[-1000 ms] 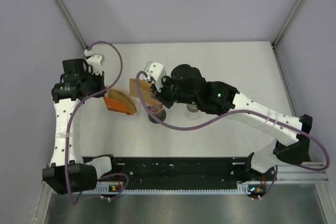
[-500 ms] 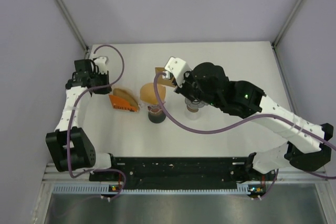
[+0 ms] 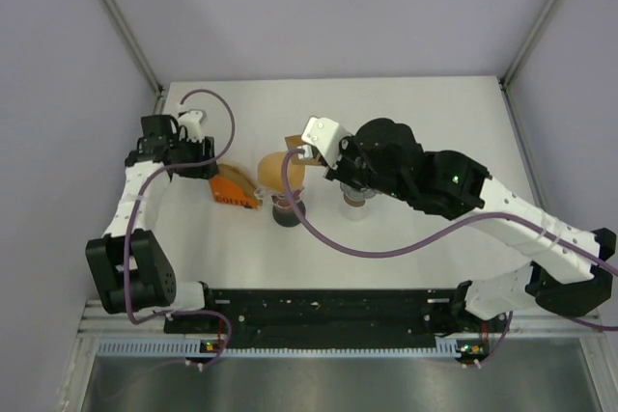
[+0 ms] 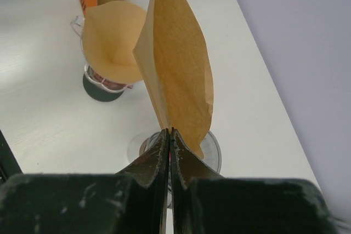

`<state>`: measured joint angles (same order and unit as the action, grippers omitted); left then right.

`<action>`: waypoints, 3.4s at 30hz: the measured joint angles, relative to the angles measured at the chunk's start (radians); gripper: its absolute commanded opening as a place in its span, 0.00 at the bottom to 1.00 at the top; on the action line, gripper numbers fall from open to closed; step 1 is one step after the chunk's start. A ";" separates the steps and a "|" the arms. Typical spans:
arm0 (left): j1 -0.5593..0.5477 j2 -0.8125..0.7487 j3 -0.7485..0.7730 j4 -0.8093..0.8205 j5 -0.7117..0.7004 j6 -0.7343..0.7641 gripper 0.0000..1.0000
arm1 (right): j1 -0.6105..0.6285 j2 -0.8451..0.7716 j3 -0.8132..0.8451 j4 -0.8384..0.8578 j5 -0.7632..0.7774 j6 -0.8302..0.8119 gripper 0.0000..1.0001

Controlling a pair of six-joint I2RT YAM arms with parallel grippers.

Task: Place the coffee filter in the dripper

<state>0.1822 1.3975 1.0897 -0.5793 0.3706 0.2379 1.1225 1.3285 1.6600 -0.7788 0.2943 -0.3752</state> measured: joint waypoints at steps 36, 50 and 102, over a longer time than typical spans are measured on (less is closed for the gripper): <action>-0.338 -0.329 0.564 -0.645 0.328 -0.100 0.62 | 0.154 0.240 0.166 -0.103 -0.239 -0.219 0.00; -0.407 -0.286 0.530 -0.672 0.290 -0.078 0.51 | 0.158 0.279 0.195 -0.109 -0.219 -0.235 0.00; -0.516 -0.257 0.700 -0.521 -0.258 -0.100 0.00 | 0.158 0.172 0.020 0.142 -0.144 -0.190 0.56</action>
<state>-0.3336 1.1404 1.7897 -1.1007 0.1123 0.1383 1.2804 1.5009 1.6798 -0.6373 0.1501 -0.5655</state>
